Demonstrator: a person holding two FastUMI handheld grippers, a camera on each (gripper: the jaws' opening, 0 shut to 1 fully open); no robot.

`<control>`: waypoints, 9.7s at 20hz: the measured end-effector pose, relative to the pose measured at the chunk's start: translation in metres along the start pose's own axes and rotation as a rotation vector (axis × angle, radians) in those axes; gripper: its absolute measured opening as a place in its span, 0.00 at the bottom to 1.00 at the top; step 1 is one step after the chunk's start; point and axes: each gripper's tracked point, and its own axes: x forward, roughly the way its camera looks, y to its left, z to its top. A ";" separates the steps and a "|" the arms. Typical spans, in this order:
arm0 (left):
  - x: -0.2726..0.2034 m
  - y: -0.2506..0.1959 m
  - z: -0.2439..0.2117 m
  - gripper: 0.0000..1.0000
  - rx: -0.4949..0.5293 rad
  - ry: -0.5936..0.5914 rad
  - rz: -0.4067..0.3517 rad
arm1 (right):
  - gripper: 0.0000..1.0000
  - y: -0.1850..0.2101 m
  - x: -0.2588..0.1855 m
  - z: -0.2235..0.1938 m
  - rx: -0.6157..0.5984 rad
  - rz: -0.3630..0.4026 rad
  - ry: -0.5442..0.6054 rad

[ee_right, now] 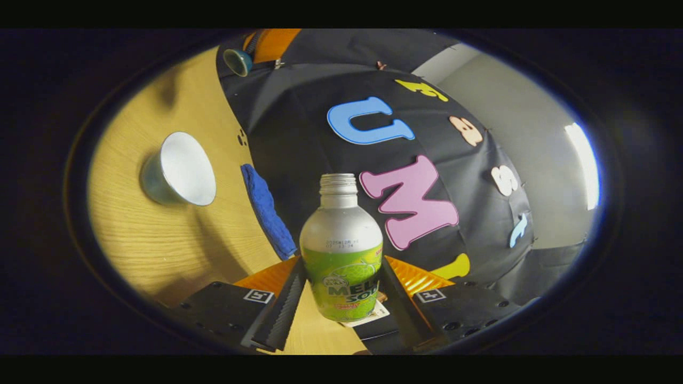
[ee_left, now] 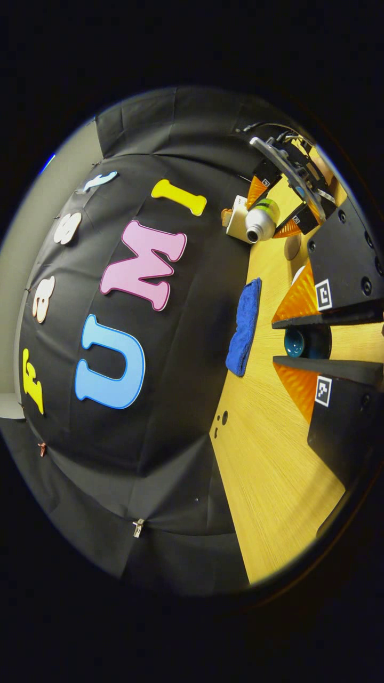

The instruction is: Open the teacup lid with one hand, grasp the water bottle and pour water into the teacup with the other hand; after pouring, place the water bottle on the coaster and then close the teacup lid.

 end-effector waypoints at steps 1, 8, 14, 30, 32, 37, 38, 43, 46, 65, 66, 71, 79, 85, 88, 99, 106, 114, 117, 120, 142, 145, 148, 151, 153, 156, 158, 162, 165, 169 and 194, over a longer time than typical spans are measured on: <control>-0.001 0.000 0.001 0.30 0.001 -0.002 0.000 | 0.81 -0.001 -0.001 0.002 -0.013 -0.006 -0.006; 0.000 0.000 0.003 0.30 -0.001 -0.006 -0.003 | 0.80 0.003 -0.001 0.011 -0.144 0.021 -0.030; 0.001 0.001 0.001 0.30 -0.009 -0.002 -0.004 | 0.80 0.015 -0.002 0.020 -0.281 0.097 -0.047; 0.003 0.007 -0.001 0.30 -0.026 0.007 -0.002 | 0.80 0.029 -0.012 0.015 -0.526 0.212 -0.079; 0.002 0.007 -0.002 0.30 -0.028 0.010 -0.004 | 0.84 0.029 -0.012 0.016 -0.549 0.219 -0.085; 0.003 0.006 -0.003 0.30 -0.027 0.011 -0.004 | 0.77 0.028 -0.012 0.015 -0.570 0.222 -0.088; 0.004 0.007 -0.002 0.30 -0.026 0.011 -0.003 | 0.80 0.029 -0.012 0.016 -0.578 0.222 -0.092; 0.004 0.006 -0.004 0.30 -0.027 0.015 -0.006 | 0.76 0.024 -0.011 0.016 -0.613 0.217 -0.100; 0.004 0.007 -0.004 0.30 -0.028 0.017 -0.004 | 0.76 0.021 -0.008 0.018 -0.639 0.210 -0.106; 0.003 0.007 -0.001 0.30 -0.037 0.003 -0.007 | 0.80 0.012 -0.010 0.039 -0.821 0.238 -0.207; 0.004 0.008 0.000 0.30 -0.038 0.003 -0.006 | 0.80 0.014 -0.010 0.039 -0.832 0.240 -0.213; 0.003 0.008 -0.001 0.30 -0.041 0.004 -0.009 | 0.80 0.002 -0.007 0.048 -0.865 0.197 -0.229; 0.003 0.008 0.000 0.30 -0.041 0.002 -0.007 | 0.80 -0.005 -0.006 0.060 -0.912 0.135 -0.276; 0.004 0.009 -0.001 0.30 -0.043 0.005 -0.005 | 0.76 -0.015 -0.006 0.063 -0.940 0.096 -0.288; 0.005 0.009 -0.002 0.30 -0.044 0.006 -0.005 | 0.80 -0.013 -0.006 0.065 -0.942 0.095 -0.295; 0.005 0.012 -0.002 0.30 -0.053 0.004 0.010 | 0.77 0.010 -0.011 0.048 -0.723 0.207 -0.245; 0.007 0.014 -0.005 0.30 -0.057 0.007 0.018 | 0.80 0.023 -0.015 0.036 -0.201 0.346 -0.110; 0.009 0.014 -0.008 0.30 -0.065 0.016 0.021 | 0.81 0.005 -0.013 0.050 0.624 0.454 -0.020; 0.010 0.014 -0.011 0.30 -0.069 0.021 0.020 | 0.81 -0.011 0.005 0.028 0.760 0.409 0.008; 0.011 0.014 -0.013 0.30 -0.073 0.025 0.018 | 0.81 -0.015 0.020 -0.004 0.975 0.370 0.078; 0.015 0.010 -0.022 0.30 -0.081 0.048 0.011 | 0.81 0.020 0.038 -0.082 1.264 0.320 0.263; 0.014 0.010 -0.021 0.30 -0.080 0.046 0.010 | 0.81 0.022 0.038 -0.084 1.246 0.320 0.276; 0.014 0.013 -0.020 0.30 -0.080 0.045 0.015 | 0.83 0.026 0.037 -0.088 1.227 0.322 0.301; 0.014 0.011 -0.021 0.30 -0.082 0.046 0.012 | 0.89 0.031 0.030 -0.090 1.233 0.346 0.343; 0.015 0.008 -0.022 0.30 -0.077 0.048 0.008 | 0.92 0.032 0.025 -0.092 1.261 0.363 0.370; 0.015 -0.001 -0.026 0.30 -0.069 0.052 -0.003 | 0.93 0.019 0.005 -0.093 1.321 0.350 0.370; 0.017 -0.016 -0.031 0.30 -0.065 0.061 -0.026 | 0.92 0.003 -0.012 -0.098 1.316 0.319 0.343; 0.016 -0.058 -0.037 0.30 -0.035 0.080 -0.098 | 0.95 -0.037 -0.043 -0.102 1.304 0.226 0.207; 0.026 -0.078 -0.035 0.30 0.010 0.070 -0.109 | 0.95 -0.055 -0.062 -0.102 1.281 0.193 0.138; 0.050 -0.091 -0.036 0.30 0.039 0.091 -0.100 | 0.96 -0.056 -0.075 -0.101 1.219 0.194 0.107; 0.100 -0.104 -0.084 0.37 0.256 0.186 -0.013 | 0.95 -0.035 -0.081 -0.107 1.259 0.283 0.174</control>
